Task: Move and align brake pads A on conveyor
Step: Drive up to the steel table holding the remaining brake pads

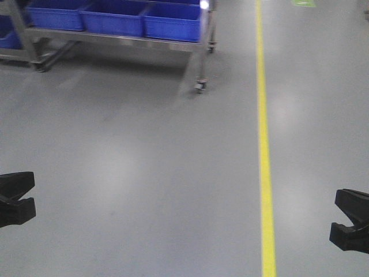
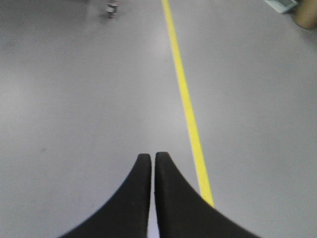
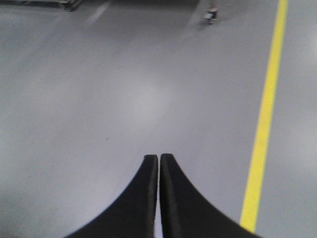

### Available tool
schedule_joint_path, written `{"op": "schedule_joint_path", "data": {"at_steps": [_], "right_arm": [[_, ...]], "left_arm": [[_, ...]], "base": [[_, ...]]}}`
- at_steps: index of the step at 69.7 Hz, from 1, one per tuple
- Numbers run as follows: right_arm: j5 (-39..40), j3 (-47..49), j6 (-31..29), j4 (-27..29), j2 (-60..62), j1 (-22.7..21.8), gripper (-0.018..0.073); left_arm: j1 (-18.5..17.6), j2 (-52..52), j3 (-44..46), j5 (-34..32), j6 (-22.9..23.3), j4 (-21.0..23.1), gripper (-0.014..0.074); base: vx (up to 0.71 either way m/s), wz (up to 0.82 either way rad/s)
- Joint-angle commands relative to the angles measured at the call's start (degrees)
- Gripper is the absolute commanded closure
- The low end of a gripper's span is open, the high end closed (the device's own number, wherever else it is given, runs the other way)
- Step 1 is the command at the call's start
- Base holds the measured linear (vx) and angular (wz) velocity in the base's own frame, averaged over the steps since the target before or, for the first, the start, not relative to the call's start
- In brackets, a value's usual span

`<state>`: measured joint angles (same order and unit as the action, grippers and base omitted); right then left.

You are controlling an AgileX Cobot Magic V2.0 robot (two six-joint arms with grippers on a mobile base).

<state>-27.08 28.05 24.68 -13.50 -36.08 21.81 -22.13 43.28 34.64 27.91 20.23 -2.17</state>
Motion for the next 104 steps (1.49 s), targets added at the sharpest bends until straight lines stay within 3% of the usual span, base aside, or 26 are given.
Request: {"op": "schedule_joint_path", "data": {"at_steps": [1, 104], "right_arm": [[3.7, 1.6, -0.2, -0.9, 0.0, 0.0, 0.0569], [3.7, 1.6, -0.2, -0.9, 0.0, 0.0, 0.0569]], "left_arm": [[-0.3, -0.2, 1.4, -3.4, 0.3, 0.1, 0.0603], [-0.3, -0.2, 1.4, -3.4, 0.3, 0.1, 0.0604]], "base": [[0.11, 0.68], [0.11, 0.82]]}}
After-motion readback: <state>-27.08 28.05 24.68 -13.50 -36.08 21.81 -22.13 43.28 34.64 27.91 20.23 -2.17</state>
